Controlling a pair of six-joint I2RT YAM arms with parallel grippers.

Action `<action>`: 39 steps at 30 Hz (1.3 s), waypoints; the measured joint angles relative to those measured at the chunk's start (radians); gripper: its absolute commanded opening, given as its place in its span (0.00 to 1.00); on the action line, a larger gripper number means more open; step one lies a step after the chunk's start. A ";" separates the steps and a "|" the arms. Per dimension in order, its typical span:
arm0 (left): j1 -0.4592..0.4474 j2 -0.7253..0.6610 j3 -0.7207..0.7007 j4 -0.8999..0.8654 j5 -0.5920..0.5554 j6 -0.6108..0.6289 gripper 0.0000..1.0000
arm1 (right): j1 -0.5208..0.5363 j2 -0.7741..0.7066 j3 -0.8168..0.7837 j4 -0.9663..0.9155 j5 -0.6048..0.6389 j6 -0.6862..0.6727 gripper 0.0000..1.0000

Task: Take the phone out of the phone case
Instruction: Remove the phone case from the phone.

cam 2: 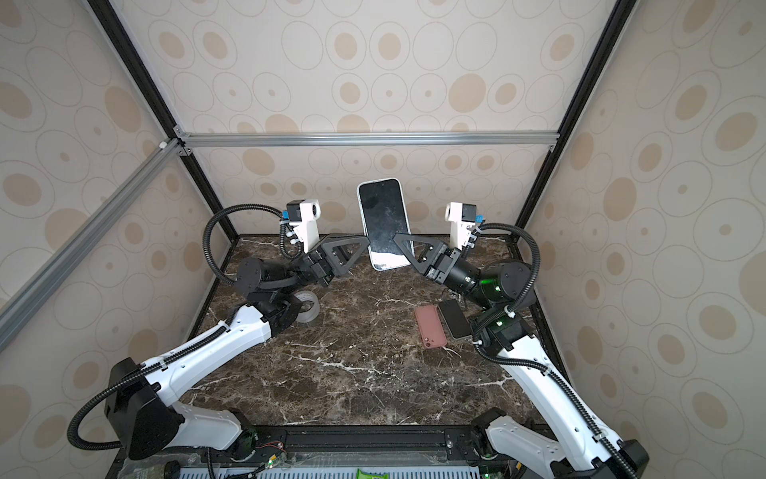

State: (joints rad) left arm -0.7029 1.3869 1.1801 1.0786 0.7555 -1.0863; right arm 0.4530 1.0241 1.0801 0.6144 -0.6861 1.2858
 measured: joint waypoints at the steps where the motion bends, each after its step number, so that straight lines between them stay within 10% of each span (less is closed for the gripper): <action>1: 0.000 0.000 0.000 0.003 -0.002 -0.001 0.00 | 0.002 0.004 0.000 0.006 -0.002 0.011 0.00; 39: -0.018 0.042 -0.006 0.262 -0.130 -0.111 0.00 | 0.136 0.216 0.033 0.476 0.101 0.261 0.00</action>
State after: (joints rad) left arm -0.7204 1.4284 1.1740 1.3407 0.6258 -1.1976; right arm 0.5892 1.2400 1.1130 1.0908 -0.5846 1.5471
